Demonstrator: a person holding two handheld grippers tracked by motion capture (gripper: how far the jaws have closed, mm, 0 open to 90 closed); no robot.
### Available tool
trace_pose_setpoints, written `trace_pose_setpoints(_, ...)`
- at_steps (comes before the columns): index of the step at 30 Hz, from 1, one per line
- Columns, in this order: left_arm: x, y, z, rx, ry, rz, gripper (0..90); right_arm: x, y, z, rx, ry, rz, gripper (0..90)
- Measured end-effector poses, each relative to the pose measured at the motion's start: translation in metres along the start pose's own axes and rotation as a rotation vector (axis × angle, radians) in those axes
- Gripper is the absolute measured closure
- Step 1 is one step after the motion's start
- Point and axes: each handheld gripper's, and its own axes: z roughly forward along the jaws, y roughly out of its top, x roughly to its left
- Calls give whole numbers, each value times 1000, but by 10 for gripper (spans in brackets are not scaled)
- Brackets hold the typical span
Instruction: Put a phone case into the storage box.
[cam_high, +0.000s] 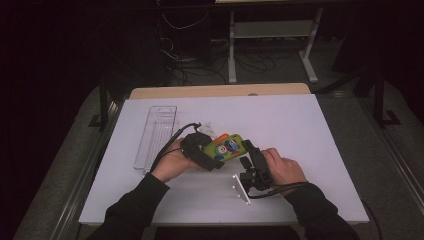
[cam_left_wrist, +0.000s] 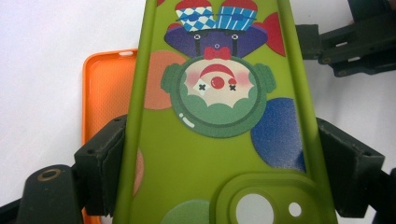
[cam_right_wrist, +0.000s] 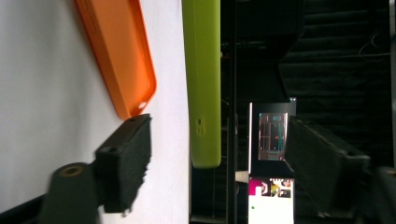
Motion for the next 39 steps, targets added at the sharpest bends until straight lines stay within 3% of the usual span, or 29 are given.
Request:
trace_pose_setpoints(1,0,0,0,0,-1,4,161,1,2,1,-7,3,17,263)
trace_pose_setpoints(2,-1,0,1,-7,-4,-8,161,2,4,2,-9,5,15,286)
trace_pose_setpoints(11,-3,1,3,4,-1,9,161,6,13,9,-21,27,-11,471)
trace_pose_setpoints(23,-3,1,5,10,-2,4,160,8,18,10,-45,44,-9,737)
trace_pose_setpoints(28,-4,0,7,0,-8,-16,158,9,19,10,-37,50,-16,752)
trace_pose_setpoints(35,-3,-2,6,-11,-11,-4,144,9,20,10,-33,43,-19,757)
trace_pose_setpoints(39,-1,-3,5,-20,-10,-12,22,9,19,10,-24,49,-14,758)
